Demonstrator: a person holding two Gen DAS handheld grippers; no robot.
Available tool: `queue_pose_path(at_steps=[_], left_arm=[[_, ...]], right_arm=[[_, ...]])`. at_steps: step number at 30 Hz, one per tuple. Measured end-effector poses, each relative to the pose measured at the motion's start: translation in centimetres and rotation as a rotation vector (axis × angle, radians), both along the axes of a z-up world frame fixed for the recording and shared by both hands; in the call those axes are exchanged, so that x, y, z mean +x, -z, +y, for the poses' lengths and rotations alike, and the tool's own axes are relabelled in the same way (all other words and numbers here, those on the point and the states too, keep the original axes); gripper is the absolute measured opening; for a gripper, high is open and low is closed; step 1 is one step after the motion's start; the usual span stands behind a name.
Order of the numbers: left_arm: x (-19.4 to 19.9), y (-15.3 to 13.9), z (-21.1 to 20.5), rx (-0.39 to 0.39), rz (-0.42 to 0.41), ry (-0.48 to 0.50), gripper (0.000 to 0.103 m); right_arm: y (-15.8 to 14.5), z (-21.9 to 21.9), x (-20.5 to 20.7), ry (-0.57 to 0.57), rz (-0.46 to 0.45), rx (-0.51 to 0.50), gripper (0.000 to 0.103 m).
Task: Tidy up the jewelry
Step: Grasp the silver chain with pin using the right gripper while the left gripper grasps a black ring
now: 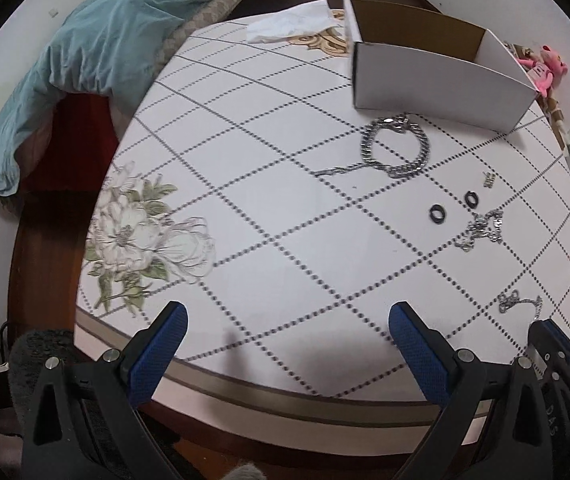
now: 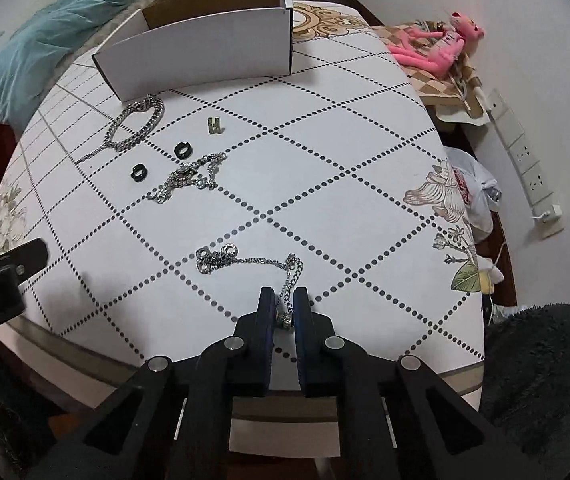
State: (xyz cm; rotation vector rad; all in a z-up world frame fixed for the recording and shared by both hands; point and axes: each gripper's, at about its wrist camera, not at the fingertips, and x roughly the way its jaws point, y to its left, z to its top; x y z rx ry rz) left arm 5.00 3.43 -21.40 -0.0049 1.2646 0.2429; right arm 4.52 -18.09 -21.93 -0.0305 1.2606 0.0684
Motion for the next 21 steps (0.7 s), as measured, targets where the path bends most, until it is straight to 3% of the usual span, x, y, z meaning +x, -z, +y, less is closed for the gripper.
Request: queue_pose_path(at_steps=[8,10,13,18,21], left_arm=[[3.0,0.6,-1.4,-0.161,-0.032,0.044,0.101],[4.0,0.8,-1.8,-0.186,-0.039,0.059,0.094],[5.1,1.1,-2.7,-0.19,-0.042,0.084,0.092],[6.3,1.8,-4.0,-0.177,-0.041,0.146,0.077],[6.4,2.2,-4.9,-0.169,-0.035,0.185,0.056]], right_arm=[[-3.2,-3.6,3.3,0.096,-0.07,0.142,0.009],[-3.6,-4.0,4.6,0.107,-0.087,0.149,0.009],[-3.7,-5.0,6.7,0.124,-0.098,0.175,0.009],[-3.3,-5.5,7.8,0.138,-0.087,0.194,0.009],[-2.7,-5.5,7.8,0.14,-0.072,0.197,0.009]])
